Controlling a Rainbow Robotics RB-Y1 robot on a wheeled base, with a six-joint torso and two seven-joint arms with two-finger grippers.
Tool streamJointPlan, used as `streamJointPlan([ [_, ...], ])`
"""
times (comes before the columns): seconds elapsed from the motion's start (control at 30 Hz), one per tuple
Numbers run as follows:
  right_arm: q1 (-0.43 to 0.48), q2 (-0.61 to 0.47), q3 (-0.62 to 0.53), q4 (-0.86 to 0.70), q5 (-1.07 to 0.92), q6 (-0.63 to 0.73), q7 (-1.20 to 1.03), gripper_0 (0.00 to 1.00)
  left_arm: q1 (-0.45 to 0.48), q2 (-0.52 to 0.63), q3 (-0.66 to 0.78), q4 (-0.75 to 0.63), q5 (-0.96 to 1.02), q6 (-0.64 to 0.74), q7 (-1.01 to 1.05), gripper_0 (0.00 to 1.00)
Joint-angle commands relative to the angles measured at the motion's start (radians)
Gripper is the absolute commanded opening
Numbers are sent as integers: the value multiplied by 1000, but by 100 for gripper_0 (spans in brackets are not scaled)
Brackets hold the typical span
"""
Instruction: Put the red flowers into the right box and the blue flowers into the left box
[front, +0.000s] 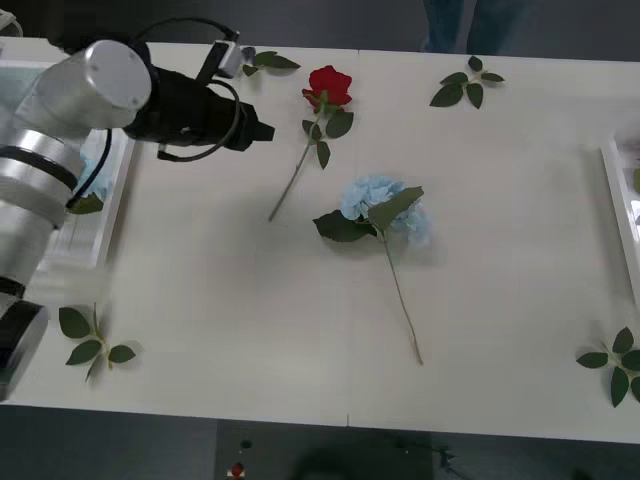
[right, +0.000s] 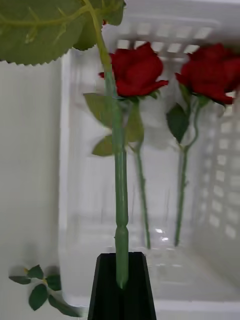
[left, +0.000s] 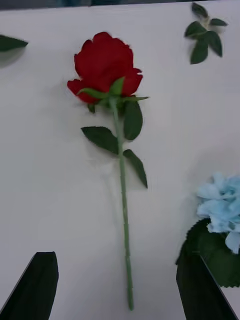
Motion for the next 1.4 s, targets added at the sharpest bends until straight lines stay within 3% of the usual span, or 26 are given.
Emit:
streamJointPlan([
  [0.03,54,-43,-3,34,25,-55,-32,0,-24,-80,3,-31,-166,-13,137,68],
  [0.3,132,-41,-3,86,-47,-142,-23,0,-22,-235,-10,-31,-539,-18,308,68],
  [0.33,135,-41,-3,92,-59,-144,-21,6,-22,-242,-24,-31,-577,-21,331,68],
  [0.37,135,-41,-3,97,-70,-144,-21,31,-22,-247,-40,-30,-601,-25,349,68],
  [0.43,137,-38,-3,106,-101,-148,-18,100,-19,-255,-75,-31,-646,-36,392,68],
  [0.7,137,-20,-4,107,-214,-156,19,100,13,-262,-214,-31,-775,-60,516,68],
  [0.93,137,80,-58,88,-421,-137,231,100,59,-262,-231,-30,-793,-60,519,68],
  [1.23,137,215,-115,-150,-335,-165,220,100,93,-259,-217,-31,-858,-70,519,70],
  [1.33,132,266,-115,-314,-206,-190,59,100,94,-252,-210,-30,-874,-74,519,87],
  [1.4,127,284,-115,-391,-133,-191,-46,100,99,-247,-208,-30,-874,-79,521,92],
])
